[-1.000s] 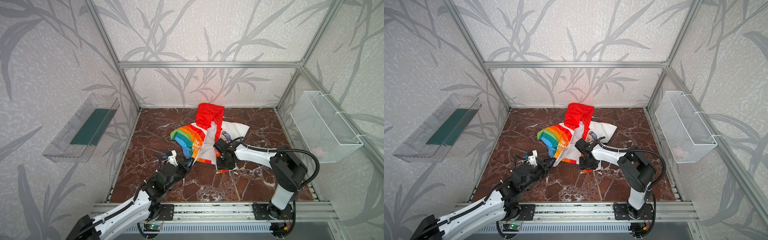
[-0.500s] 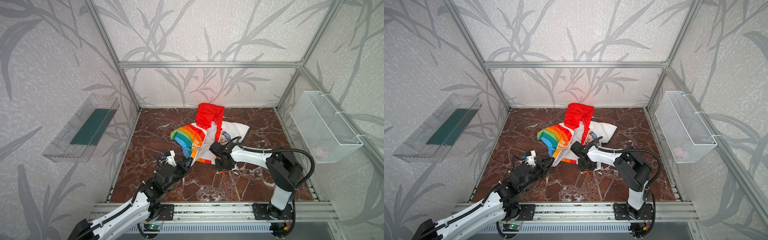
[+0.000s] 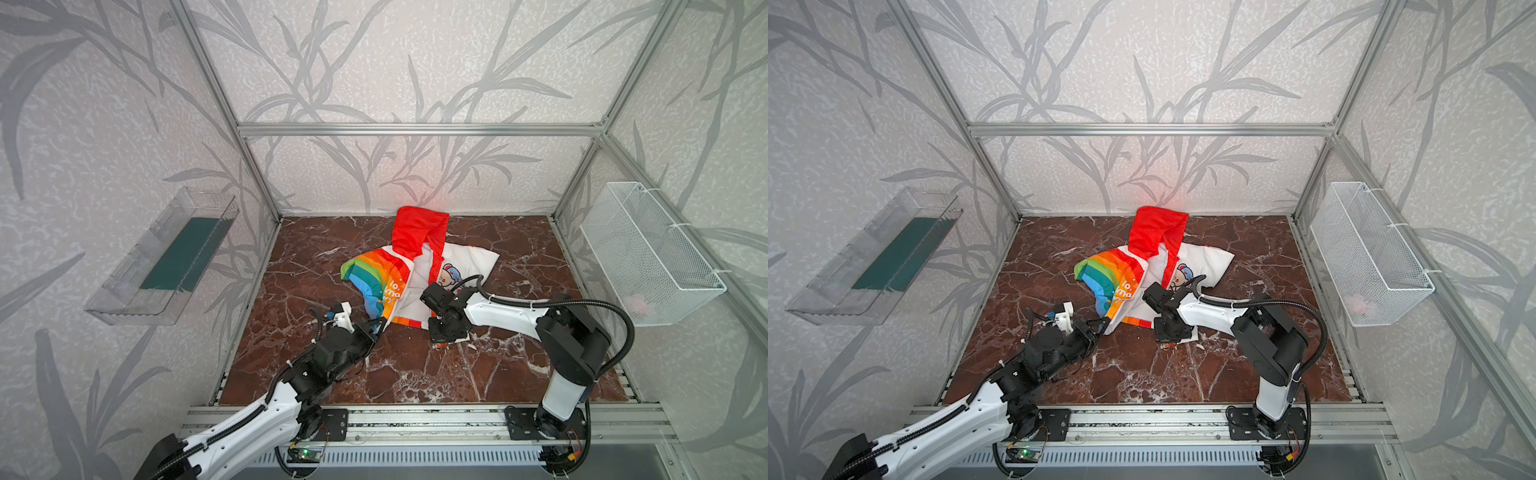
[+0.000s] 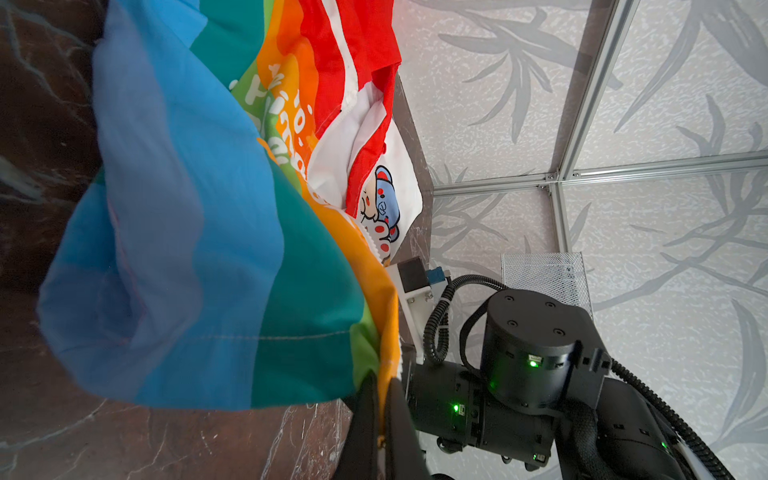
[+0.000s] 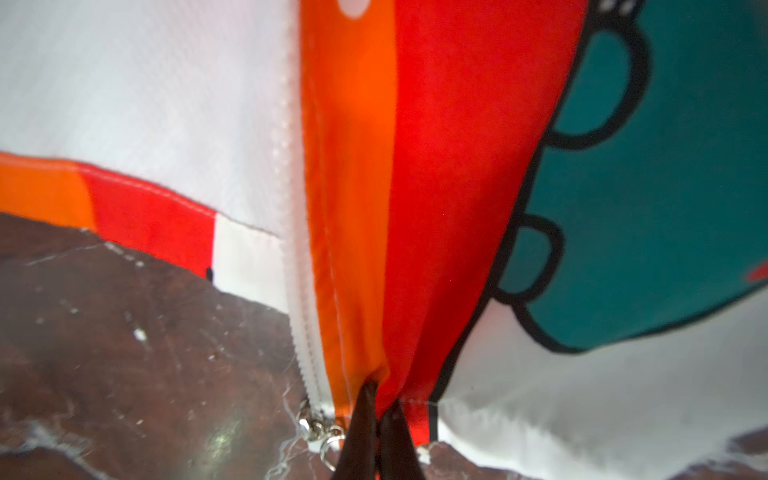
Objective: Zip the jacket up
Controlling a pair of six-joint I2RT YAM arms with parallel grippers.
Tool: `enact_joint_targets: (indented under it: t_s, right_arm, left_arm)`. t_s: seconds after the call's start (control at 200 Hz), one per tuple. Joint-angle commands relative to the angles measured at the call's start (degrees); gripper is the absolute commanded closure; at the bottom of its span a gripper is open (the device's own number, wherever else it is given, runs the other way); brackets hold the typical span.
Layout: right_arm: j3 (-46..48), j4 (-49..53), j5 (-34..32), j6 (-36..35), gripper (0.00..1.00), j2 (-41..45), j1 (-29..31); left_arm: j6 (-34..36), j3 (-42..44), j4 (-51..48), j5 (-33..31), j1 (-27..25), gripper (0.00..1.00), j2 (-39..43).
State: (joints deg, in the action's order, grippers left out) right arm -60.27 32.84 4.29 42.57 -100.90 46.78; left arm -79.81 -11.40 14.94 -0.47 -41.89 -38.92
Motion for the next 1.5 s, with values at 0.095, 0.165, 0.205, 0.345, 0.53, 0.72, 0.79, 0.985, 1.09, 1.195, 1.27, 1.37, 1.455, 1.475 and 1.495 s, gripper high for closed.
enact_joint_targets:
  t_s: [0.095, 0.165, 0.205, 0.345, 0.53, 0.72, 0.79, 0.985, 1.09, 1.195, 1.27, 1.37, 1.455, 1.475, 1.495]
  right_arm:
    - [8.75, -17.23, 12.23, 0.26, 1.00, 15.11, -4.49]
    - [10.26, -21.44, 14.33, 0.56, 1.00, 18.93, -6.10]
    - [10.65, -23.48, 14.89, 0.53, 1.00, 20.87, -6.79]
    - [12.62, -33.06, 15.60, 2.69, 1.00, 26.29, -8.76]
    - [21.10, -61.57, 17.04, 12.23, 1.00, 30.51, -12.25]
    - [20.30, -73.40, 18.45, 13.77, 1.00, 32.21, -13.56]
    - [18.59, -74.13, 17.97, 11.30, 1.00, 33.44, -13.51]
    - [12.55, -69.30, 15.32, -6.54, 1.00, 38.71, -13.34]
    - [11.90, -76.91, 13.49, -14.93, 1.00, 39.64, -13.38]
    - [8.81, -82.74, 17.03, -22.12, 1.00, 38.41, -13.23]
    - [4.58, -80.35, 20.30, -28.70, 1.00, 37.63, -12.38]
    - [0.38, -76.92, 21.01, -37.42, 1.00, 36.89, -9.92]
    - [-2.00, -76.07, 21.43, -43.27, 1.00, 36.50, -8.43]
    - [-2.51, -75.92, 21.61, -44.62, 1.00, 36.48, -8.14]
    - [-2.87, -75.91, 21.72, -46.06, 1.00, 36.54, -7.88]
  left_arm:
    - [4.15, -8.29, 5.01, 2.16, 1.82, 1.00, -4.60]
    - [5.35, -10.88, 7.37, 2.70, 2.45, 1.00, -6.79]
    - [6.32, -12.82, 8.21, 3.25, 2.91, 1.00, -7.99]
    - [10.08, -18.84, 13.93, 4.89, 3.90, 1.00, -12.78]
    - [15.19, -21.39, 27.29, 4.99, 3.95, 1.00, -17.01]
    - [19.18, -25.73, 31.22, 8.62, 4.36, 1.00, -20.26]
    - [21.07, -26.87, 33.79, 9.30, 4.58, 1.00, -21.00]
    - [23.13, -32.45, 35.33, 11.54, 8.17, 1.00, -22.77]
    - [22.60, -36.65, 35.31, 14.84, 10.64, 1.00, -25.10]
    - [21.01, -40.31, 38.06, 17.45, 12.48, 1.00, -27.65]
    - [20.49, -43.80, 39.61, 19.31, 12.96, 1.00, -29.49]
    - [21.09, -48.78, 40.90, 22.31, 12.89, 1.00, -31.51]
    - [23.85, -50.56, 43.65, 22.82, 12.81, 1.00, -32.00]
    - [24.66, -50.65, 44.58, 22.63, 12.88, 1.00, -31.92]
    - [25.47, -50.65, 45.34, 22.47, 12.88, 1.00, -31.87]
